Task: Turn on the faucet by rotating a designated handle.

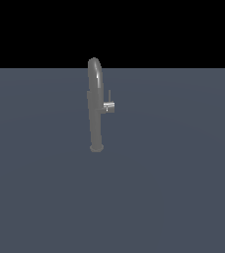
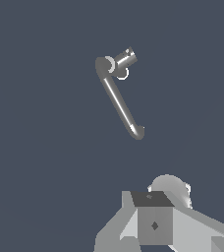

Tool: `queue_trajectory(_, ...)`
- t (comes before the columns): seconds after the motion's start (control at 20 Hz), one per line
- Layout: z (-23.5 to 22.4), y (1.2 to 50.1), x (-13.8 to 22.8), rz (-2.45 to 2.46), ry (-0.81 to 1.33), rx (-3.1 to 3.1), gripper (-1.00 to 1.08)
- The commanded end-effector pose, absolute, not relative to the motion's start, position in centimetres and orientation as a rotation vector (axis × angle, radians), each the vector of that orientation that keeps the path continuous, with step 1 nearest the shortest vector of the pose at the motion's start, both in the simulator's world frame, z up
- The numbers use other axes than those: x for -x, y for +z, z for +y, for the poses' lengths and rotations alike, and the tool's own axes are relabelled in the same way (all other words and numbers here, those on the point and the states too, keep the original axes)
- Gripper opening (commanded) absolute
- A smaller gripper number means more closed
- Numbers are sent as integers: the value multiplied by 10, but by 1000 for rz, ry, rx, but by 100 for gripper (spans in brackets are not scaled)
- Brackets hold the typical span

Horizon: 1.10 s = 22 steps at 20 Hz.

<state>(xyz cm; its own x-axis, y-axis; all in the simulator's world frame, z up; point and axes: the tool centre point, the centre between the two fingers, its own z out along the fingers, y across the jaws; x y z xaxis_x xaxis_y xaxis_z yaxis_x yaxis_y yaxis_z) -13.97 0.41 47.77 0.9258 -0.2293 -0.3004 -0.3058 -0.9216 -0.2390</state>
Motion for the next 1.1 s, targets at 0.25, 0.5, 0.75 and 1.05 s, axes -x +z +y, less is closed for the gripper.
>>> queue_trajectory(0.25,3,455,101,528,560,2648,-100)
queue_trajectory(0.5,2,436,75,611,671,2533,-100)
queue_trajectory(0.75,0,414,51,692,780,2405,-100)
queue_trajectory(1.05,-2,383,24,787,910,2232,-100)
